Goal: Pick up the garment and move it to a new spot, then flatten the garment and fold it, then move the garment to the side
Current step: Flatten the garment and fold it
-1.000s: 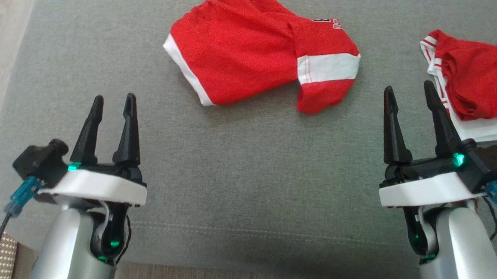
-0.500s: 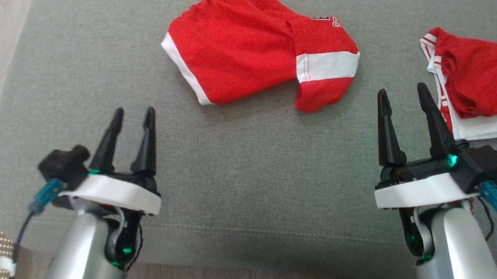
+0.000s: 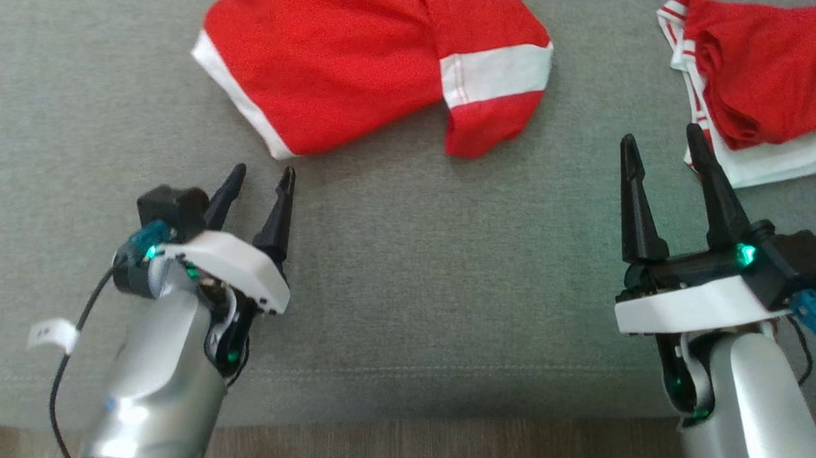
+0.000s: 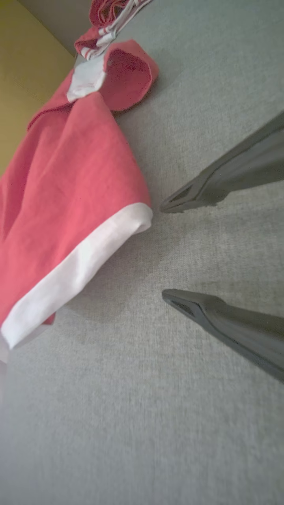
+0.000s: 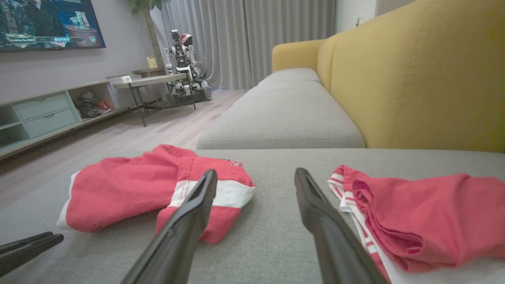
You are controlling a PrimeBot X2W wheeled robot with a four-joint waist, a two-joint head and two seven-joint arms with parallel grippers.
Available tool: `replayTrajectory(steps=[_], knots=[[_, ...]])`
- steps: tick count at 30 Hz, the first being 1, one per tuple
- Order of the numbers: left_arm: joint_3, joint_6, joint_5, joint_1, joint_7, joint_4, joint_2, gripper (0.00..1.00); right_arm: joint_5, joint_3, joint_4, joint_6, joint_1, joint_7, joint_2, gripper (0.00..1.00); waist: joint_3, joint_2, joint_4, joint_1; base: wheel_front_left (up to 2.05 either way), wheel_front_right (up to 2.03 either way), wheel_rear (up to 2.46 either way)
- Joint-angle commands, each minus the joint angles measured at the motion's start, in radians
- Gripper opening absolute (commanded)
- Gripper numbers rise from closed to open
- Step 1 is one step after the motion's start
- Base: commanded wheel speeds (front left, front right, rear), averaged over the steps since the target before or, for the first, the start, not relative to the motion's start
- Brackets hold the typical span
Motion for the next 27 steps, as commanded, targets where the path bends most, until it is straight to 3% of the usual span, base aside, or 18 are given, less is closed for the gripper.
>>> replayTrajectory(steps=[1, 7, 15, 16, 17, 27], knots=[[0.026, -0.003, 0.0, -0.054, -0.005, 0.015, 0.016, 1.0, 0.007, 0.023, -0.039, 0.0, -0.038, -0.006, 0.011, 1.0, 0.018, 0.0, -0.02, 0.0, 0.0, 0.0, 0.0], [0.016, -0.001, 0.03, -0.138, -0.005, 0.084, 0.023, 1.0, 0.011, 0.02, -0.046, 0.0, -0.049, -0.006, 0.011, 1.0, 0.043, 0.0, -0.044, 0.0, 0.0, 0.0, 0.0], [-0.032, 0.048, 0.14, -0.2, -0.005, 0.108, 0.052, 1.0, 0.018, 0.024, -0.051, 0.0, -0.061, -0.006, 0.011, 1.0, 0.067, 0.0, -0.062, 0.0, 0.0, 0.0, 0.0], [-0.04, 0.048, 0.151, -0.206, -0.005, 0.115, 0.055, 0.8, 0.019, 0.025, -0.051, 0.0, -0.062, -0.006, 0.011, 1.0, 0.068, 0.0, -0.064, 0.0, 0.0, 0.0, 0.0], [-0.048, 0.046, 0.161, -0.211, -0.005, 0.122, 0.057, 0.03, 0.02, 0.025, -0.051, 0.0, -0.063, -0.006, 0.011, 1.0, 0.069, 0.0, -0.066, 0.0, 0.0, 0.0, 0.0], [-0.136, -0.015, 0.165, -0.196, -0.005, 0.007, 0.046, 0.0, 0.032, 0.014, -0.04, 0.0, -0.061, -0.006, 0.011, 1.0, 0.025, 0.0, -0.069, 0.0, 0.0, 0.0, 0.0]])
